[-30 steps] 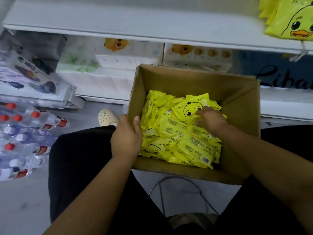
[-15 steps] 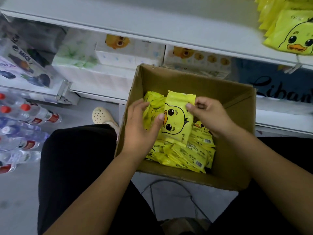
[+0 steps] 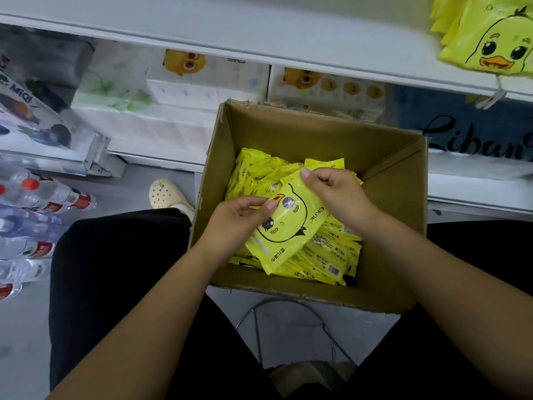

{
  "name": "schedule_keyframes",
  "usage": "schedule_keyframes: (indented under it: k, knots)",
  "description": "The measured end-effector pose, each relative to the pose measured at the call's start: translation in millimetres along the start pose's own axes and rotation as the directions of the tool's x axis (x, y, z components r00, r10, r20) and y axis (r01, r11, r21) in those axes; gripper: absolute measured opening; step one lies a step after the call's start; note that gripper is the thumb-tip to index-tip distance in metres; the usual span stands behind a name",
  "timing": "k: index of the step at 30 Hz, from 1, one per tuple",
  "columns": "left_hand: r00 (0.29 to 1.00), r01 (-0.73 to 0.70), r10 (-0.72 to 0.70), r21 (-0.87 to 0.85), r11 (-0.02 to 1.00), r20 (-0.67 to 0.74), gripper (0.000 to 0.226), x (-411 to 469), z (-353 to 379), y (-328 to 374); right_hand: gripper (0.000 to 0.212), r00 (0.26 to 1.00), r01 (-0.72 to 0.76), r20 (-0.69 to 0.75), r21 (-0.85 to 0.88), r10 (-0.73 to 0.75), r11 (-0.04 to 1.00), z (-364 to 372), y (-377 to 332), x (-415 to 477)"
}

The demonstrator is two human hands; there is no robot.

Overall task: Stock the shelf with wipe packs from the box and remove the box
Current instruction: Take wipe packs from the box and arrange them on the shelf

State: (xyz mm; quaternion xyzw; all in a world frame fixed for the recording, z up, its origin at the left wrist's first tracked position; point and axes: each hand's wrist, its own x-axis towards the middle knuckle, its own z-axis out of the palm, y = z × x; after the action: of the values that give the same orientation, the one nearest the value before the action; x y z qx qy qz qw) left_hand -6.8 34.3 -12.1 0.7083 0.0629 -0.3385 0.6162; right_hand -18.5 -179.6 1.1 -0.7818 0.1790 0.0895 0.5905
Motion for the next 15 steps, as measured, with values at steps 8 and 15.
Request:
schedule_keyframes:
  k: [8,15]
  knots:
    - [0.979,0.108,-0.153,-0.293,0.950,-0.134,0.025,14,-8,-2,0.030,0.949,-0.191,-0.177,0.333,0.260,0.923,-4,14,14]
    - [0.983,0.001,-0.053,-0.285,0.959,-0.176,0.020,14,-5,-3,0.038,0.906,-0.185,-0.264,0.456,0.331,0.871,-29,22,17]
